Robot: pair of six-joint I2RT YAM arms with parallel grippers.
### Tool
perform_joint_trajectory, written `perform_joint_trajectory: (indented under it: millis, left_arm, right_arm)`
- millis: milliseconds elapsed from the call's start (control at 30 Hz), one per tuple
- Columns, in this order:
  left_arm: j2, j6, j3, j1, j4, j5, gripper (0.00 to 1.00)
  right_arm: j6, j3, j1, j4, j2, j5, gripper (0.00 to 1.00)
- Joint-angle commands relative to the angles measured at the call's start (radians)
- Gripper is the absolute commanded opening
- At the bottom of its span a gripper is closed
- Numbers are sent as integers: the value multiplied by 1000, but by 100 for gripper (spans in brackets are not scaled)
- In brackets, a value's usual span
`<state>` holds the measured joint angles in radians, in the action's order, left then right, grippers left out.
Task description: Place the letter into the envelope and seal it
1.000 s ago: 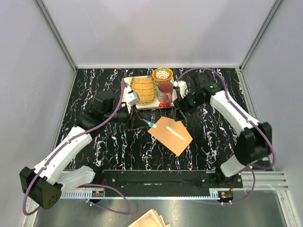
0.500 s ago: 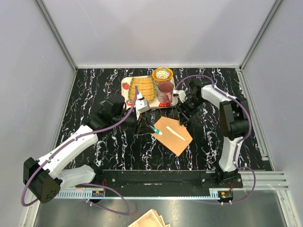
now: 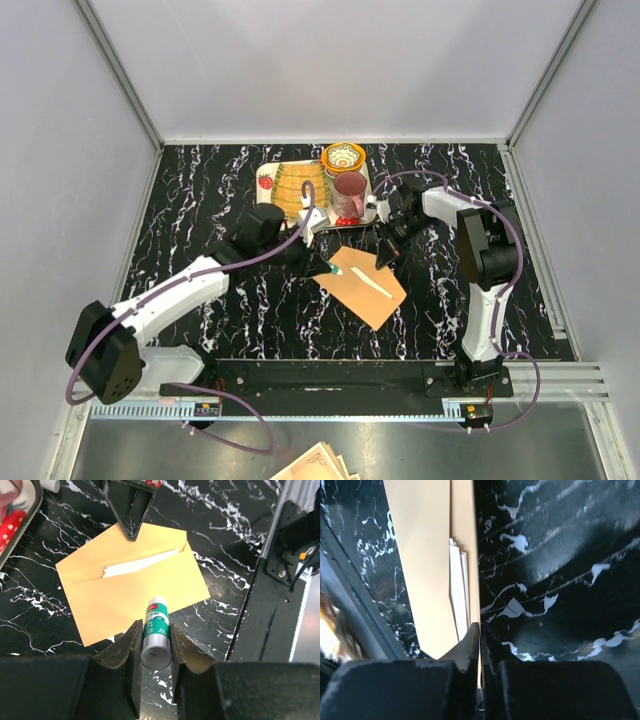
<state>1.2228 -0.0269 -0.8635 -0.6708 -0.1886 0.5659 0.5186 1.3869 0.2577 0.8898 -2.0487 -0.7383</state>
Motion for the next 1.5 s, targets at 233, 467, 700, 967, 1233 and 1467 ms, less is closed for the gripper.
perform_joint_trajectory:
  millis: [233,467,700,967,1233,1467]
  left_arm:
    - [184,235,-35,-108,89,-143,0]
    - [296,271,-97,-176,130,-185,0]
    - [359,271,-138,-216,150,-215,0]
    - [446,295,-223,-216,67,-235,0]
    - [486,295,-238,-213,58,-244,0]
    - [518,280,-250,-207,52,-248,0]
  right_arm:
    - [-495,-308,-109,-374,220,-111,0]
    - [-632,-439,-107,-517,301,-70,0]
    - [-655,-463,-112,-555,291,-73,0]
    - [-660,-451,-112,-537,257,-76,0]
    - [-647,-420,-112,-506,214,-64,0]
    - [-666,-419,-113,-516,217,-19,0]
